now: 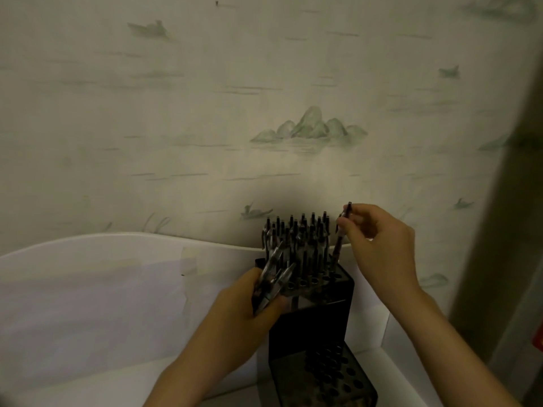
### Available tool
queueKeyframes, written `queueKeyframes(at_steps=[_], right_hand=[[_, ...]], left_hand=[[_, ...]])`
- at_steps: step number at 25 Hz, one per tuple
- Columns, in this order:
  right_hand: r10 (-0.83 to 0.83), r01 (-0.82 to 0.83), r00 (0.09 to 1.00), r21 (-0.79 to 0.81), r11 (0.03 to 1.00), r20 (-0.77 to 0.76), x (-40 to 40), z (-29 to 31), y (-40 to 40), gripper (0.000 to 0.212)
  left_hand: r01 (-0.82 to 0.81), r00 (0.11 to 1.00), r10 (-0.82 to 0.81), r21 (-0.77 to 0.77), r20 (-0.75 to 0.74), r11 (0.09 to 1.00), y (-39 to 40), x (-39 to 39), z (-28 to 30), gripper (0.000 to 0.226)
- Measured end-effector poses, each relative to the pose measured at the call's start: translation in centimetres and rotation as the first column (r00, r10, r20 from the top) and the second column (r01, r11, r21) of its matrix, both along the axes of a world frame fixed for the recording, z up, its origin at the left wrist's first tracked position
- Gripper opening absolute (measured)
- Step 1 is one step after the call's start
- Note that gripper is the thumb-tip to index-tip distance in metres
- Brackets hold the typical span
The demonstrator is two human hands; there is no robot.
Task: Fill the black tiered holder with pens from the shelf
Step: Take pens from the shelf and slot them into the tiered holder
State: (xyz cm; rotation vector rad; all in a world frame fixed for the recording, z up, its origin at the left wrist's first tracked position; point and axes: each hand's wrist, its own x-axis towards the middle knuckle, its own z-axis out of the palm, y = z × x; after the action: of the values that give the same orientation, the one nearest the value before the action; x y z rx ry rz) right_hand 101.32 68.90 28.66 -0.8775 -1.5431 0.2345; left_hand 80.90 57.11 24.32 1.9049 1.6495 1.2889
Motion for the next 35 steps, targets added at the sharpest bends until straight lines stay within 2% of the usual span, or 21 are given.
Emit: queueKeyframes(at_steps=[3, 10, 12, 15, 17, 20, 24, 26, 29, 32, 34, 35], right_hand=[[0.013, -0.004, 0.997, -0.129, 0.992, 0.073, 0.0, -0.9, 0.4, 0.019], [0.081, -0.037, 0.988, -0.304, 0.952, 0.135, 0.8, -1.0, 0.3, 0.020], [0.045, -0.009, 0.992, -0.284, 0.959, 0.119, 0.5, -0.9, -0.6, 0.028], [-0.041, 0.043, 0.999, -0.060, 0.997, 0.033, 0.0, -0.8, -3.4, 0.028], [0.096, -0.095, 0.995, -0.028, 0.995, 0.040, -0.9, -1.3, -5.7, 0.019], [0.412, -0.376, 0.908, -0.285, 0.882, 0.079, -3.5, -2.4, -8.7, 0.027], [0.456, -0.436, 0.889, -0.376, 0.818, -0.038, -5.1, -3.4, -8.7, 0.014], [0.491, -0.488, 0.865, -0.400, 0.776, -0.102, -5.3, -3.3, -8.6, 0.014], [0.472, -0.554, 0.832, -0.393, 0.733, -0.293, -5.1, -2.1, -8.4, 0.007], [0.373, -0.570, 0.773, -0.305, 0.763, -0.513, -4.0, -0.2, -7.4, 0.009], [0.373, -0.524, 0.782, -0.201, 0.828, -0.500, -3.3, 0.7, -7.1, 0.009], [0.364, -0.467, 0.828, -0.163, 0.869, -0.427, -3.2, 0.8, -7.1, 0.010]], left_hand=[[0.013, 1.000, -0.013, 0.012, -0.010, 1.000, 0.1, -0.2, 0.0, 0.013], [0.036, 0.999, -0.036, 0.031, -0.001, 0.999, 0.4, -0.3, -0.2, 0.010], [0.035, 0.999, -0.035, 0.035, -0.006, 0.999, 0.3, -0.4, -0.3, 0.011], [0.027, 1.000, -0.027, 0.025, 0.011, 0.999, 0.1, -0.9, -0.3, 0.010], [0.027, 1.000, -0.028, 0.035, 0.010, 0.999, 0.0, -1.1, -0.4, 0.007], [0.061, 0.997, -0.063, 0.046, 0.033, 0.997, -0.1, -1.1, -0.5, 0.009], [0.082, 0.995, -0.084, 0.050, 0.043, 0.995, -0.5, -1.2, -0.8, 0.012], [0.074, 0.996, -0.077, 0.058, 0.052, 0.996, -0.6, -1.4, -0.7, 0.017], [0.036, 0.999, -0.037, 0.051, 0.017, 0.998, -0.8, -1.8, -0.7, 0.021], [-0.012, 1.000, 0.012, 0.031, -0.004, 0.999, -1.2, -2.6, -1.0, 0.012], [-0.031, 0.999, 0.032, 0.034, -0.013, 0.999, -1.3, -3.0, -1.1, 0.015], [-0.036, 0.999, 0.037, 0.039, -0.017, 0.999, -1.4, -3.1, -1.1, 0.017]])
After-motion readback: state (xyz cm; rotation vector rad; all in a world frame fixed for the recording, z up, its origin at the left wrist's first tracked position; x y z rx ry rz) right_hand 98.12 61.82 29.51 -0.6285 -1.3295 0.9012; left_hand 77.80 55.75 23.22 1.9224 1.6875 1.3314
